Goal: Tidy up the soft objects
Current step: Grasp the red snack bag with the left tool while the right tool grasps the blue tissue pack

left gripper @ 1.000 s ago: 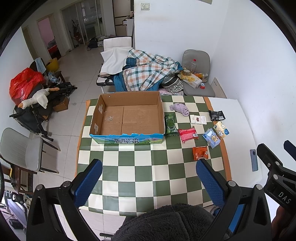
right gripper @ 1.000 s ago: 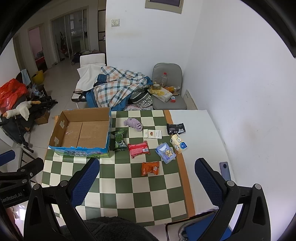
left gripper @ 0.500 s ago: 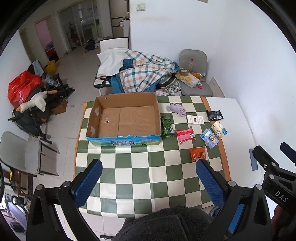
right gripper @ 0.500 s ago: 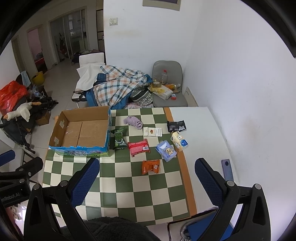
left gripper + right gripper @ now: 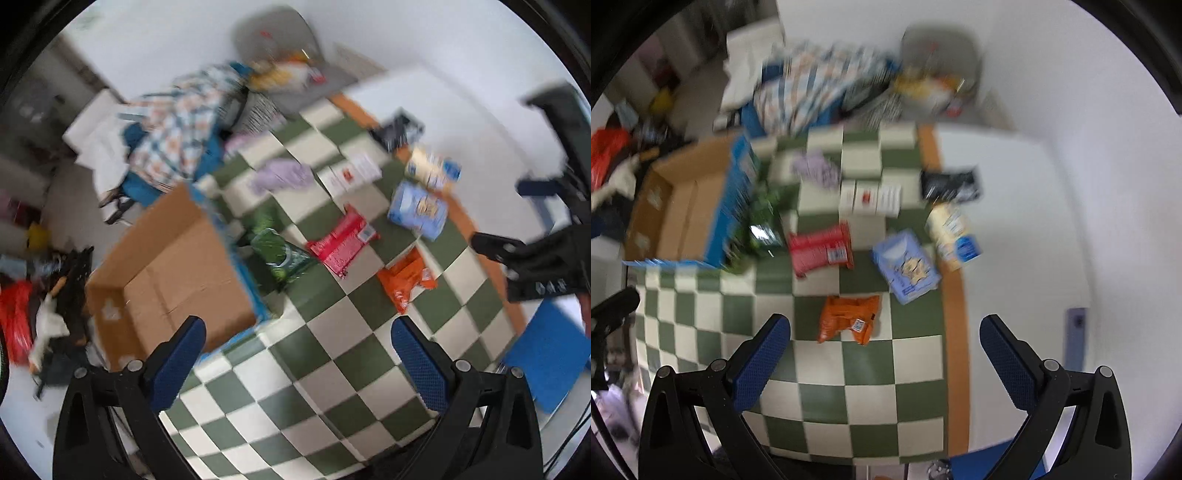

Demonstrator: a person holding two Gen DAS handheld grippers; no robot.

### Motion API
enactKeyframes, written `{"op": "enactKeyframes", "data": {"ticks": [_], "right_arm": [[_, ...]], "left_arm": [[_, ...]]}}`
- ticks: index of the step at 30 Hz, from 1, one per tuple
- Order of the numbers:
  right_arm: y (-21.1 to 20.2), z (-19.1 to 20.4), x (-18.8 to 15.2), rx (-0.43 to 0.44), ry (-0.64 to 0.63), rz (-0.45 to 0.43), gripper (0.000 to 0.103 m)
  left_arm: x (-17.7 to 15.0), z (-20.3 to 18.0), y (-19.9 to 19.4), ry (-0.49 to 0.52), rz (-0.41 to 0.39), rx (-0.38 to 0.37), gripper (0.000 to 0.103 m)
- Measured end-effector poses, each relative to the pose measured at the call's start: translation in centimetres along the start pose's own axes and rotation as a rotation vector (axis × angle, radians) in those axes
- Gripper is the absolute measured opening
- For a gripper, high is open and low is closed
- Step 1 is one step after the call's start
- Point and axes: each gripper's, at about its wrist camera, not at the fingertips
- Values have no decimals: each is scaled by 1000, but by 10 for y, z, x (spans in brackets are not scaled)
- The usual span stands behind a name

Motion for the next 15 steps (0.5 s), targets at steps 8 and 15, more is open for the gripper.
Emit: {"op": "enactKeyframes", "data": {"ticks": [8,15], "right_arm": [[173,-31,59,86,-61,269,96],[239,-38,74,94,-78,337,95]], "left_arm": [[68,-42,131,229,229,-36,84],[97,-56,202,300,353,-58,84]]}}
Point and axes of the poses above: each gripper's, at about its wrist camera, not at the fingertips, and y roughly the way its jaws point, z to its left, x to its top, and after that the axes turned 5 degrees about z, right-handed
